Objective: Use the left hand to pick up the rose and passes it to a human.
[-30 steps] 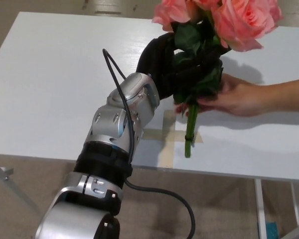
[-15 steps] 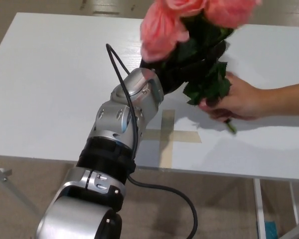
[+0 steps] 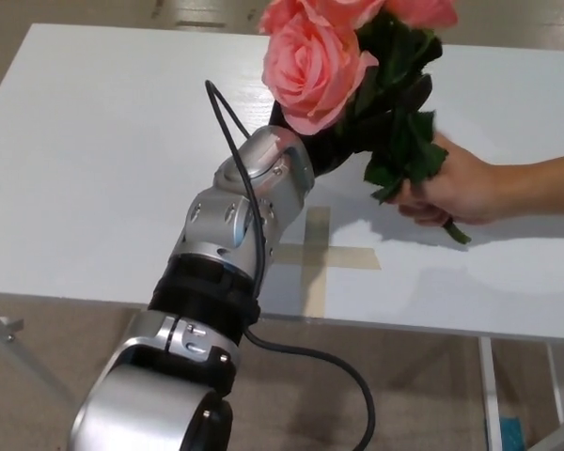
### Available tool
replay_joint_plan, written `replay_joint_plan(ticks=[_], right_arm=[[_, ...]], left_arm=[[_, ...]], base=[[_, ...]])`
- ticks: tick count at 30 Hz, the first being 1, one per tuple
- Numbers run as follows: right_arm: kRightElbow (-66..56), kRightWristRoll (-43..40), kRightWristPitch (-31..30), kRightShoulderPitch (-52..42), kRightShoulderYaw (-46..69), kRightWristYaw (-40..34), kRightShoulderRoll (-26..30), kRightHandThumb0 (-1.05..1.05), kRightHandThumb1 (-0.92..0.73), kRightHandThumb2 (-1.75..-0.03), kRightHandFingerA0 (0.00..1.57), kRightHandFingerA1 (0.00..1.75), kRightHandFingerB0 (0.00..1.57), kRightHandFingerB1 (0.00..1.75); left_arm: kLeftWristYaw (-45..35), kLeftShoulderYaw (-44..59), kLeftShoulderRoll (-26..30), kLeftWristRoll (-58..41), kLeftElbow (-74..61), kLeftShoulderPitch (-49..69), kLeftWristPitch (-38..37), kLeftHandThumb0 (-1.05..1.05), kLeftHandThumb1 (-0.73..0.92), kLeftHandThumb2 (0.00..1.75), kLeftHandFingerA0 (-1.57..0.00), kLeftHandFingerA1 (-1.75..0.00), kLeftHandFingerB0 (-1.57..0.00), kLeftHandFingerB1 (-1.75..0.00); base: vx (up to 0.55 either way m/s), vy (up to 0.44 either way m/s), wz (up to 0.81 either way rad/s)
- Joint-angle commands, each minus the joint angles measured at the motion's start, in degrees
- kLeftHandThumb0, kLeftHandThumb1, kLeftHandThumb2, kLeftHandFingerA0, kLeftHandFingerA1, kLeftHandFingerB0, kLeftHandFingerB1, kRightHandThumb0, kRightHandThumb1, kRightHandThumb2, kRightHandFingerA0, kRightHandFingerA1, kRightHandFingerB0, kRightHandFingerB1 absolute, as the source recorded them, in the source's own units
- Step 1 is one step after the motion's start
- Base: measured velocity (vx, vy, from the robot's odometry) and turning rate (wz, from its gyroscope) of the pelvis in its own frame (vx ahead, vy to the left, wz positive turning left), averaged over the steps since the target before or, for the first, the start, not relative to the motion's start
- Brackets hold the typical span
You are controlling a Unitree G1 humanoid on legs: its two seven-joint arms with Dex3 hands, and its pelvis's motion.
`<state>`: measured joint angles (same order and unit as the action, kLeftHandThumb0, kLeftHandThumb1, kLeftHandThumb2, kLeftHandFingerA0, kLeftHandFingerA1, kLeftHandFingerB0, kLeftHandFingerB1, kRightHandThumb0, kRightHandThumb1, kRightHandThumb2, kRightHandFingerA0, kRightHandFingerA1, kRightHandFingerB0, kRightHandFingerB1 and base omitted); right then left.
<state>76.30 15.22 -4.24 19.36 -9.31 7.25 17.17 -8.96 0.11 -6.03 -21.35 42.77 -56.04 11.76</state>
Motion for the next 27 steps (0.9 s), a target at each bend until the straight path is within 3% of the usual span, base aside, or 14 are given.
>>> replay_joint_plan(ticks=[1,2,3,5,11,17,27], right_arm=[[0.4,0.7,-0.1,-0.1,-0.2,1.0,0.1,-0.36,-0.74,-0.62,0.58,0.40,0.44,0.35],[0.4,0.7,0.1,-0.5,-0.3,0.9,0.1,-0.35,-0.74,-0.62,0.58,0.40,0.44,0.35],[0.5,0.8,0.2,-0.7,-0.3,0.8,0.0,-0.36,-0.74,-0.62,0.58,0.40,0.44,0.35],[0.4,0.7,0.1,-0.7,-0.3,0.9,0.0,-0.36,-0.73,-0.62,0.58,0.40,0.44,0.35],[0.4,0.2,0.0,-0.6,0.2,1.2,0.3,-0.36,-0.74,-0.62,0.57,0.40,0.43,0.35],[0.6,0.4,0.1,-1.2,0.1,1.2,0.4,-0.36,-0.74,-0.62,0.57,0.40,0.43,0.35],[0.8,0.4,-0.5,-1.1,0.2,0.8,0.4,-0.37,-0.74,-0.62,0.57,0.40,0.43,0.35]], left_arm=[[-10.5,-6.9,-5.7,2.1,-0.7,-3.8,4.5,-0.73,0.43,0.74,0.00,0.00,0.00,-0.01],[-13.5,-8.5,-3.8,2.4,-0.8,-4.0,6.0,-0.75,0.46,0.55,0.00,0.00,0.00,0.00],[-16.3,-10.3,-1.9,3.3,-0.8,-4.4,7.0,-0.86,0.44,0.59,0.00,0.00,0.00,0.00],[-20.1,-13.7,1.4,5.7,-0.5,-4.9,6.8,-0.87,0.43,0.60,0.00,0.00,0.00,-0.01],[-23.3,-18.5,7.9,9.0,-1.3,-6.0,7.5,-0.83,0.46,0.56,0.00,0.00,0.00,0.00],[-26.7,-20.0,14.7,9.7,-4.8,-4.5,7.2,-0.84,0.45,0.57,0.00,0.00,0.00,0.00],[-36.2,-19.8,31.2,10.4,-12.4,-1.5,6.7,-0.77,0.45,0.55,0.00,0.00,0.00,0.00]], base=[[0.00,0.000,0.00],[0.00,0.000,0.00],[0.00,0.000,0.00],[0.00,0.000,0.00],[0.00,0.000,0.00],[0.00,0.000,0.00],[0.00,0.000,0.00]])
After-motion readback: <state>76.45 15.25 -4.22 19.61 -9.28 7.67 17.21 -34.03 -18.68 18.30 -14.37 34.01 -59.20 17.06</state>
